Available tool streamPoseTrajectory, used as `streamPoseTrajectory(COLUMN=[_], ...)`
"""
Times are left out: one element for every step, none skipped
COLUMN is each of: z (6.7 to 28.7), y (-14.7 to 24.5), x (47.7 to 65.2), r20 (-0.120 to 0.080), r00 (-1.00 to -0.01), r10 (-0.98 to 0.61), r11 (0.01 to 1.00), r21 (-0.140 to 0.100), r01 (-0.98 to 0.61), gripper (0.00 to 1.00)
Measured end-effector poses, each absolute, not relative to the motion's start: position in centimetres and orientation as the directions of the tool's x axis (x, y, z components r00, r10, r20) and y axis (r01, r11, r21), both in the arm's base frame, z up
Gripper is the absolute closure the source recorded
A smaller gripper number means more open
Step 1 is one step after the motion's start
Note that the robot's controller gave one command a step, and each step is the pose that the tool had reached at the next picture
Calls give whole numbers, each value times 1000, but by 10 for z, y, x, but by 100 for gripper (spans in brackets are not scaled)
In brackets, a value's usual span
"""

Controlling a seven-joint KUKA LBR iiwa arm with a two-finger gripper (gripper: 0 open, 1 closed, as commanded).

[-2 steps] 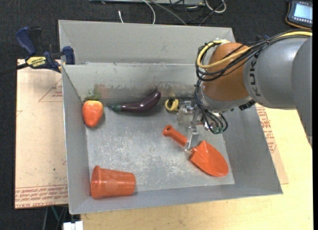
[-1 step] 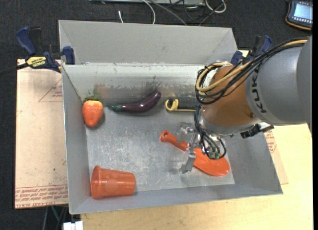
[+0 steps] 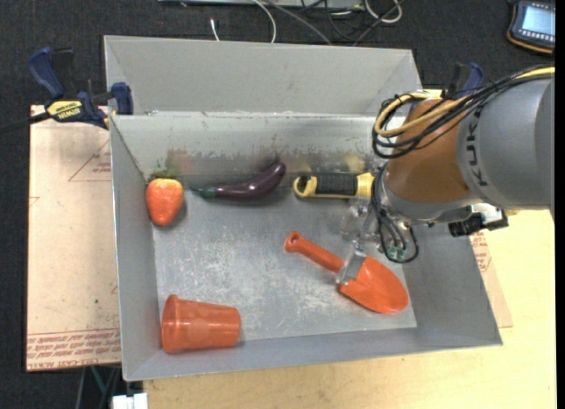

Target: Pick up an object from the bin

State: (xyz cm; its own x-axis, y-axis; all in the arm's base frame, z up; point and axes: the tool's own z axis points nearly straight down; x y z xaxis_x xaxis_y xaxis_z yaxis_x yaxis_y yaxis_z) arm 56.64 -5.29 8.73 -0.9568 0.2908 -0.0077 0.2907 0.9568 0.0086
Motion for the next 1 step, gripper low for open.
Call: streamPoseTrajectory(z=[77], y=[-35], x=[535], r20=[0], r00=[-984], r10=[178], r11=[984], r21=[9], r01=[178], gripper=[0])
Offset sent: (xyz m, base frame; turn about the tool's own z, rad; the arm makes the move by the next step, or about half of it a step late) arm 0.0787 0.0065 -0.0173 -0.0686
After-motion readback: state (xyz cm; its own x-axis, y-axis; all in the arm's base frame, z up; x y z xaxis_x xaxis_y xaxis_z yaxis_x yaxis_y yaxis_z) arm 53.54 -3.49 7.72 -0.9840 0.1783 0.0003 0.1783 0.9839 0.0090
